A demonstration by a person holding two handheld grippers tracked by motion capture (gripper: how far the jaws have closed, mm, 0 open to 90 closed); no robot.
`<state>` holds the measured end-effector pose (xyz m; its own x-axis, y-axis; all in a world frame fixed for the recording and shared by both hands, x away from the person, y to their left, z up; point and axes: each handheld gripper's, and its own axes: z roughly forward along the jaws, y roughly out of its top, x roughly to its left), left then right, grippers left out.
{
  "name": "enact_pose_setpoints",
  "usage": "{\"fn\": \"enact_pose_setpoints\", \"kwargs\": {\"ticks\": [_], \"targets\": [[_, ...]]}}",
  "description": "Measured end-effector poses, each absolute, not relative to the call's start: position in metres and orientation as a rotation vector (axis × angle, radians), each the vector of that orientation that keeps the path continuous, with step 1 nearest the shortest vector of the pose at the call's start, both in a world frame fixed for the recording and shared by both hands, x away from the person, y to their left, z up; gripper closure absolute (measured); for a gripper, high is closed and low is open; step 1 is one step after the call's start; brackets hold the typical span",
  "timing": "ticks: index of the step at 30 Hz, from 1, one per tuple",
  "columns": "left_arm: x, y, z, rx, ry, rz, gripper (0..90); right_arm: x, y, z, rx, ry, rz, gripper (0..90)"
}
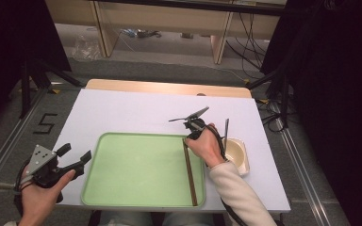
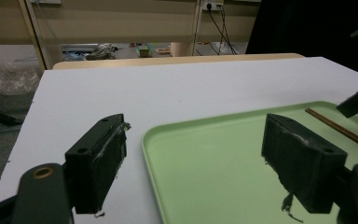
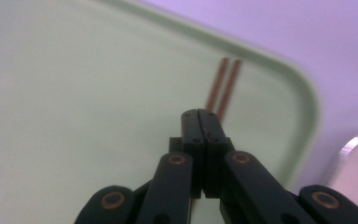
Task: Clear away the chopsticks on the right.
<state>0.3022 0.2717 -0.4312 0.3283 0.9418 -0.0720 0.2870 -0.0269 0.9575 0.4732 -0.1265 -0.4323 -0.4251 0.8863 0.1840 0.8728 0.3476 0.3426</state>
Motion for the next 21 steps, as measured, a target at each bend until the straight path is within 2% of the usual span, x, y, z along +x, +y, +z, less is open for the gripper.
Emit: {"fn": "enact_pose_setpoints", "kwargs": {"ticks": [6, 10, 14, 15, 21], "targets": [[0.302, 0.272, -0.431, 1.539, 1.159, 0.779, 21.4, 0.473, -0.115, -0.449, 1.546, 2.647, 0.551, 90.0], [0.302, 0.272, -0.431, 1.537, 1.158, 0.781, 21.4, 0.473, -0.116, -0.454, 1.582, 2.623, 0.521, 90.0], [0.302, 0.272, -0.431, 1.54, 1.159, 0.78, 21.4, 0.472, -0.116, -0.452, 1.661, 2.606, 0.478, 90.0], [0.302, 0.272, -0.431, 1.539, 1.159, 0.78, 21.4, 0.475, -0.119, -0.454, 1.573, 2.628, 0.494, 90.0], [0.302, 0.272, -0.431, 1.538, 1.158, 0.78, 21.5, 0.476, -0.122, -0.455, 1.571, 2.626, 0.453, 90.0]]}}
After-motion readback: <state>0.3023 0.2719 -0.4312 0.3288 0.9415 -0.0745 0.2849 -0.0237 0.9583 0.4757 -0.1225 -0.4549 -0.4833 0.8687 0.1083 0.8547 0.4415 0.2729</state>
